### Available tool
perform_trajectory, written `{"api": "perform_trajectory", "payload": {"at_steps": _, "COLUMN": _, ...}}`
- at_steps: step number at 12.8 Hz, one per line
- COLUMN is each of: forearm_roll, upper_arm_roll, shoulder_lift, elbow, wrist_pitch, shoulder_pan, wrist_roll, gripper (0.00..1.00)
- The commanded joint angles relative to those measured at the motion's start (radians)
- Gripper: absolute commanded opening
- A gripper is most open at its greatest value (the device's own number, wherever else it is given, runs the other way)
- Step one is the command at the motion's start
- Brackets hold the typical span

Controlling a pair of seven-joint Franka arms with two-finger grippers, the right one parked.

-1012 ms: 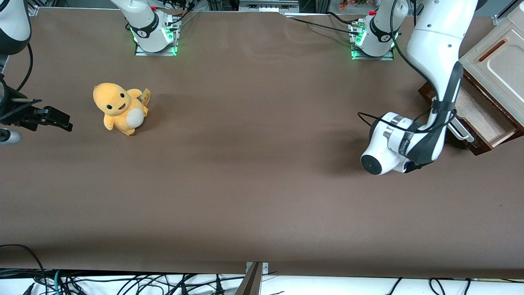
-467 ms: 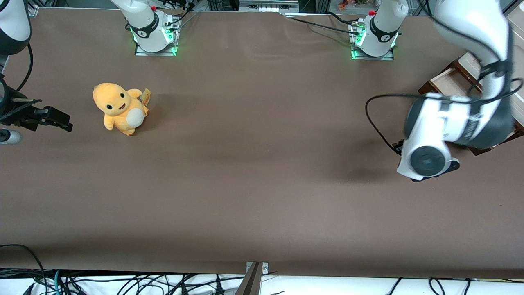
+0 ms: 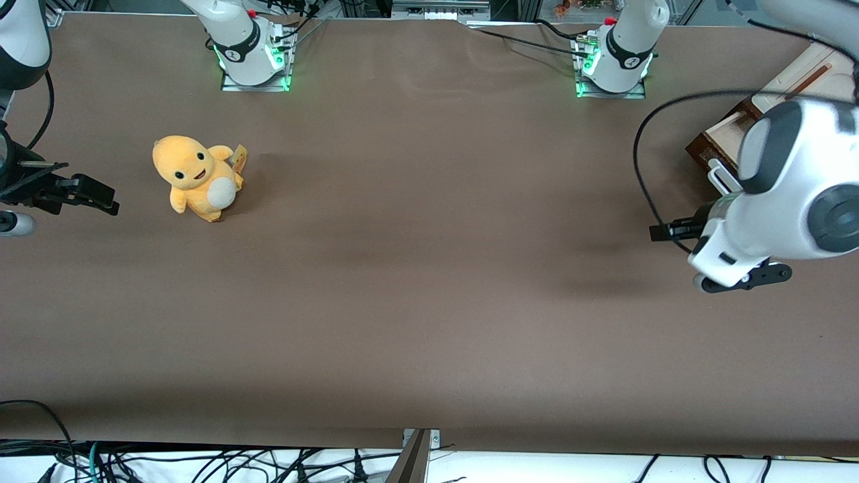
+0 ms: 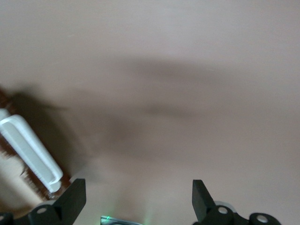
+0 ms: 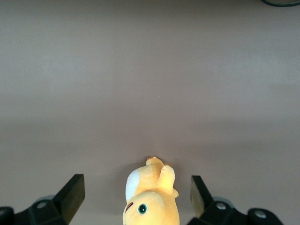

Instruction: Open lower drawer with left arm only

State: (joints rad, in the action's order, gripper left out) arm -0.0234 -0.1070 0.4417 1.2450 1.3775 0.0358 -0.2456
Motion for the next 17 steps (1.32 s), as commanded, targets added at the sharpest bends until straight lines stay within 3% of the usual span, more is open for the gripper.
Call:
{"api": "perform_trajectory", "payload": {"at_steps": 1, "forearm_roll": 0.076, "upper_arm_roll": 0.000, "shoulder_lift": -0.082, "elbow": 0.013, "wrist_pitch": 0.034, "shoulder_pan": -0.043, "wrist_roll": 0.190, "gripper": 1.00}}
{"api": "perform_trajectory", "payload": {"at_steps": 4, "forearm_roll": 0.053, "upper_arm_roll": 0.015, "shoulder_lift": -0.226, "elbow": 0.129, "wrist_pitch": 0.148, "shoulder_pan": -0.031, "wrist_roll": 0.233, "gripper": 1.00}}
{"api": "perform_trajectory", "payload": {"at_steps": 6, "forearm_roll": -0.016, "upper_arm_roll": 0.017, "shoulder_lift": -0.326, "elbow": 0.259, "wrist_pitch": 0.221, "shoulder_pan": -0.028, "wrist_roll": 0.230, "gripper": 1.00}}
{"api": "perform_trajectory", "payload": {"at_steps": 8, "forearm_roll": -0.001, "upper_arm_roll": 0.020, "shoulder_lift": -0.401, "elbow": 0.348, "wrist_pitch": 0.259, "shoulder_pan": -0.022, "wrist_roll": 0.218, "gripper": 1.00}}
{"api": "perform_trajectory", "payload": {"at_steps": 11, "forearm_roll": 0.054, "upper_arm_roll": 0.072, "shoulder_lift": -0.442, "elbow": 0.392, "wrist_pitch": 0.276, "shoulder_pan": 0.001, "wrist_roll": 0.242, "gripper": 1.00}}
{"api": "perform_trajectory", "payload": {"at_steps": 17, "forearm_roll": 0.043, "upper_arm_roll": 0.073, "shoulder_lift": -0.468, "elbow": 0.442, "wrist_pitch": 0.311, "shoulder_pan": 0.007, "wrist_roll": 0.226, "gripper": 1.00}}
